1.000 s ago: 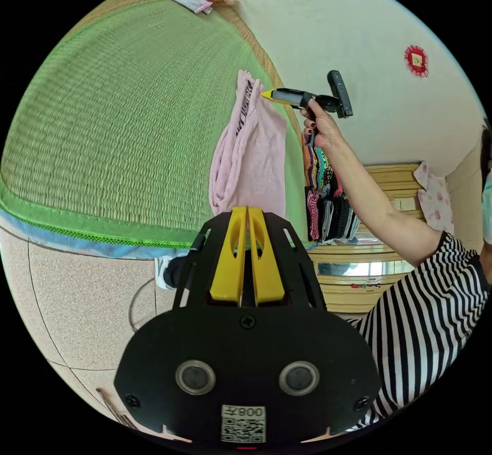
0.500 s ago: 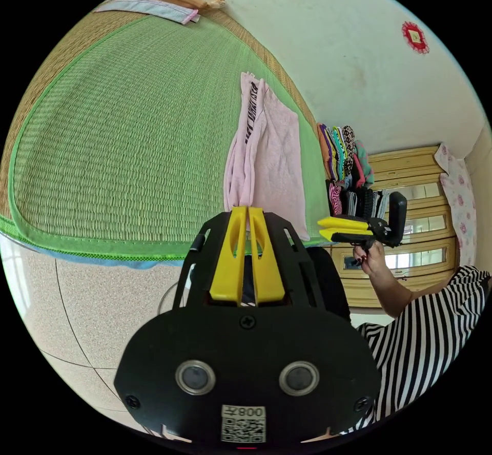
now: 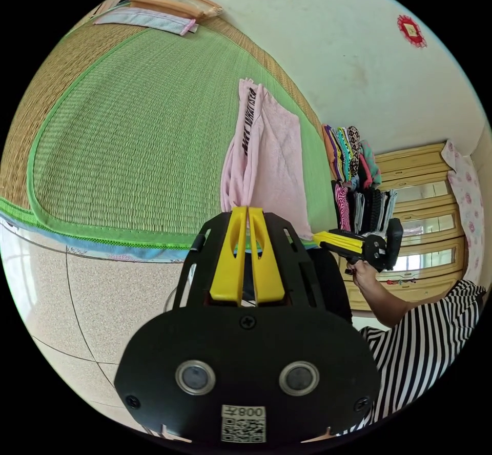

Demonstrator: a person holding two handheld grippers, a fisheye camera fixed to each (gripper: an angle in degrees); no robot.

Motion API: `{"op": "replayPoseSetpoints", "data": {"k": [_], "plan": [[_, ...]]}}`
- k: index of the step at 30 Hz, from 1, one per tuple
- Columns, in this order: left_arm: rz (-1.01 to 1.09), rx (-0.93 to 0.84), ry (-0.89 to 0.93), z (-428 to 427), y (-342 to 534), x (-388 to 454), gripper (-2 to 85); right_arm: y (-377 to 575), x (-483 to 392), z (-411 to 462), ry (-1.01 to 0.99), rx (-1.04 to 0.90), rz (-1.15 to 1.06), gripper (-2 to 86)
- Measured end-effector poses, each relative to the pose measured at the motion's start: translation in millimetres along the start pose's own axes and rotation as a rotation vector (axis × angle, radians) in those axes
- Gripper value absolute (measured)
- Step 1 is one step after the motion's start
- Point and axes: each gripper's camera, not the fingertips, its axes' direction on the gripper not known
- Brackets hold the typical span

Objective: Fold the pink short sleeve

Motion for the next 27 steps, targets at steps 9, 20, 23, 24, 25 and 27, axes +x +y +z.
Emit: {"op": "replayPoseSetpoints", "data": {"k": [9,20,23,24,25,27], "plan": [[-0.036,-0.033,-0.059,26,7,17,0.8,43,18,8,-0.027,-0.022,0.031,-0.1],[0.294,-0.192,0.035,91,27,138,5.0,116,104,-11,-0.378,0.035,0.267,2.2],[0.454,-0.292,-0.012,128,25,180,6.3,145,134,-14,-0.507,0.064,0.357,3.8],[0.478,-0.312,-0.028,135,25,187,6.5,151,141,-15,-0.536,0.071,0.376,4.3],[0.533,-0.348,-0.053,148,25,200,6.7,162,153,-16,-0.593,0.091,0.413,5.1],[0.608,-0.403,-0.126,166,27,217,6.5,178,171,-18,-0.681,0.129,0.461,6.4]]}}
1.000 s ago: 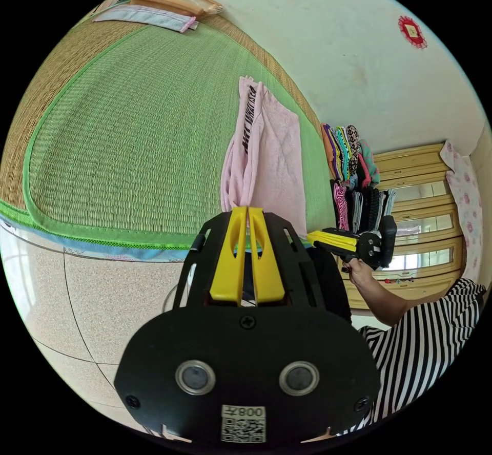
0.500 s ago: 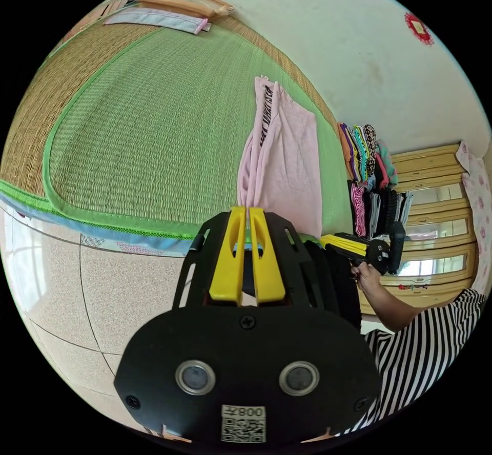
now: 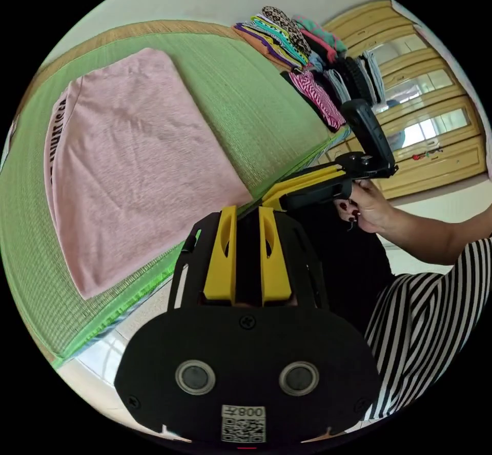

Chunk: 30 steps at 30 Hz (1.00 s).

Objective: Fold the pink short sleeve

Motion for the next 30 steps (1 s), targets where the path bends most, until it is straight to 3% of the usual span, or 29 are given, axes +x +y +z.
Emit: {"op": "replayPoseSetpoints", "data": {"k": [5,11,30], "plan": [[0.105,-0.118,-0.213,23,-20,27,1.6,11,41,-37,-0.206,0.071,0.092,9.3],[0.066,-0.070,-0.194,16,-17,30,0.2,15,72,-62,-0.368,0.105,0.168,11.4],[0.033,-0.002,-0.138,-9,5,-2,0.1,11,83,-102,-0.528,0.056,0.274,7.3]]}}
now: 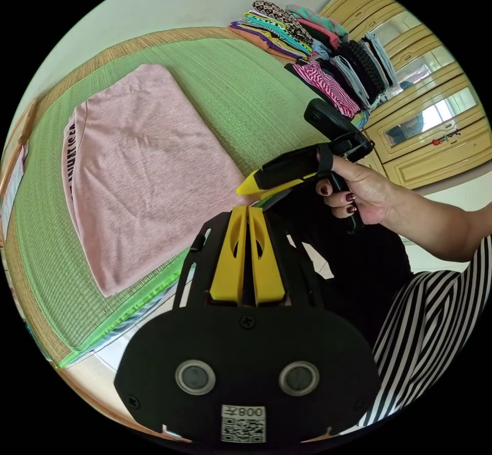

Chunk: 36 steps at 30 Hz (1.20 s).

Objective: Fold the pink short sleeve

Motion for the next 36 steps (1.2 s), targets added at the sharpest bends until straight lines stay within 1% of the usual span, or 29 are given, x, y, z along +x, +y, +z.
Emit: {"op": "replayPoseSetpoints", "data": {"k": [3,6,9,11,12,14,15,17,20,26,31,36], "plan": [[-0.041,0.016,0.026,-7,10,-16,0.1,1,-7,-1,0.054,-0.023,0.013,4.0],[-0.151,0.057,0.108,-18,31,-45,0.2,5,-15,-8,0.045,-0.017,0.015,2.5],[-0.311,0.130,0.248,-30,65,-85,0.4,10,-31,-18,-0.002,-0.006,-0.004,1.9],[-0.463,0.196,0.408,-32,99,-119,0.7,13,-49,-25,-0.029,-0.003,-0.027,1.7],[-0.501,0.215,0.459,-31,107,-128,0.9,14,-53,-27,-0.038,-0.001,-0.032,1.6],[-0.649,0.328,0.685,-23,142,-157,1.9,15,-71,-34,-0.078,0.014,-0.048,1.5],[-0.680,0.367,0.741,-21,151,-163,2.6,15,-76,-35,-0.087,0.016,-0.051,1.5],[-0.790,0.505,0.936,-11,176,-182,6.8,15,-97,-38,-0.105,0.010,-0.076,1.4],[-0.907,0.627,1.085,2,195,-198,11.6,15,-124,-41,-0.087,0.002,-0.112,1.4],[-1.034,0.745,1.121,5,212,-216,13.3,23,-165,-50,-0.076,0.010,-0.149,1.4],[-1.099,0.736,1.101,5,218,-226,13.0,35,-188,-61,-0.077,0.028,-0.158,1.4],[-1.130,0.736,1.093,7,220,-225,10.7,52,-203,-72,-0.085,0.050,-0.153,1.5]]}}
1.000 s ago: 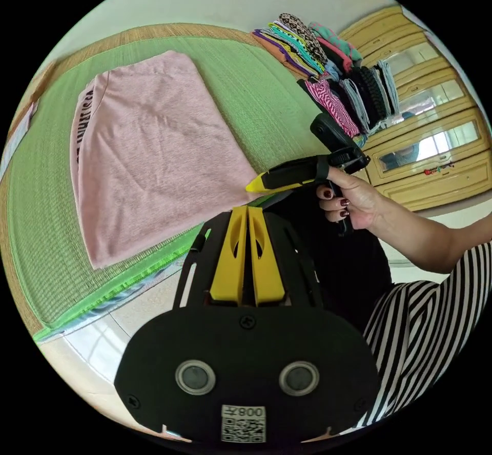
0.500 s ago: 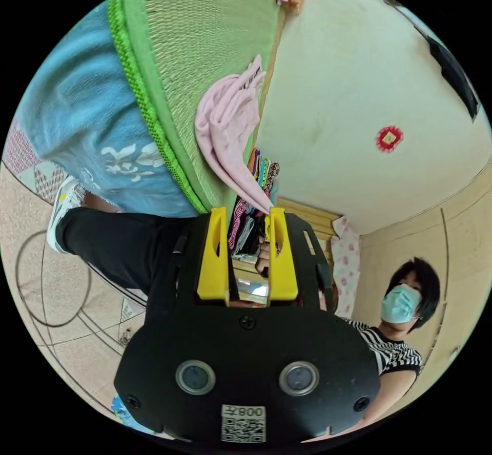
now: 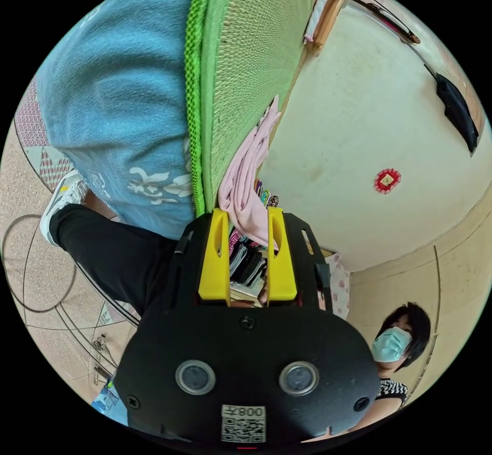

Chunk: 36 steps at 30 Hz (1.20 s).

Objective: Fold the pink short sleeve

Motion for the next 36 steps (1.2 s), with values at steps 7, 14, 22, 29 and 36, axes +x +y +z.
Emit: {"op": "replayPoseSetpoints", "data": {"k": [7,14,22,29,36], "plan": [[0.050,-0.017,-0.041,3,20,6,3.7,26,-23,-19,0.020,0.019,0.016,1.5],[0.174,-0.125,-0.068,15,62,31,2.8,79,-40,-58,0.016,0.069,0.053,1.5],[0.343,-0.260,-0.032,51,118,74,2.6,151,-92,-106,-0.058,0.141,-0.010,1.4],[0.493,-0.410,0.010,116,175,120,2.4,223,-162,-167,-0.097,0.260,-0.132,1.3],[0.589,-0.558,0.018,214,210,161,2.4,263,-211,-237,-0.114,0.378,-0.204,1.2]]}}
